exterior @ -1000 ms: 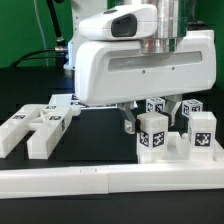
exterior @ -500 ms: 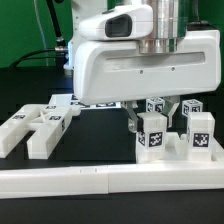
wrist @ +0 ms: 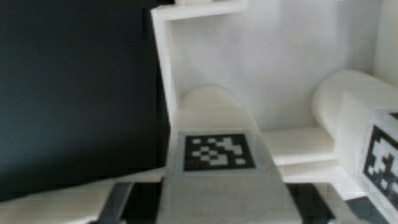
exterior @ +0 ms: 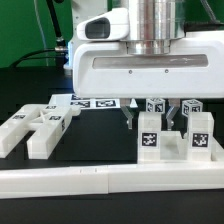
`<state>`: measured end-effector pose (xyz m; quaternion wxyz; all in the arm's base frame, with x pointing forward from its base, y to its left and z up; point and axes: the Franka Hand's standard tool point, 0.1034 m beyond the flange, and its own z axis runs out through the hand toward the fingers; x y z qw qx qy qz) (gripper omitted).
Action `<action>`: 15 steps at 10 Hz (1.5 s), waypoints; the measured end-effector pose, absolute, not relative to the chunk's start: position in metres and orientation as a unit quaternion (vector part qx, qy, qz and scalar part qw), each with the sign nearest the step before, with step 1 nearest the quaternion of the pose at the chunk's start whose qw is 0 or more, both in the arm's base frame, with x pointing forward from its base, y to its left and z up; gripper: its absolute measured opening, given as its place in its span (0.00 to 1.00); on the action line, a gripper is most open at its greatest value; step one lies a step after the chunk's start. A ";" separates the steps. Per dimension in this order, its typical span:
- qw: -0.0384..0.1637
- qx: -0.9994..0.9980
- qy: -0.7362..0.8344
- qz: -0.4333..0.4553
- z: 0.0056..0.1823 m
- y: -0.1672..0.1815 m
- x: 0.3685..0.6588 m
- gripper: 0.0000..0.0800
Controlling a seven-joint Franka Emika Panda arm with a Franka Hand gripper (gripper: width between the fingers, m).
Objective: Assemble chair
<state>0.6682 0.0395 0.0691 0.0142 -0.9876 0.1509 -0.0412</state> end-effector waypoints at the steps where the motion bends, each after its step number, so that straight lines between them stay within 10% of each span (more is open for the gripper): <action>1: 0.012 -0.980 0.195 -0.032 0.069 0.038 0.665 0.37; 5: 0.004 -0.966 0.259 -0.019 0.069 0.031 0.659 0.38; 7: 0.004 -0.966 0.259 -0.019 0.069 0.031 0.659 0.76; 8: 0.005 -0.967 0.254 -0.021 0.073 0.031 0.661 0.80; 15: 0.007 -0.976 0.215 -0.035 0.088 0.038 0.646 0.81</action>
Offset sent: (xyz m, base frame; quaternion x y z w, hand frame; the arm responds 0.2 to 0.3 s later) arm 0.0000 0.0000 0.0000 0.0000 0.0000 0.1938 0.9810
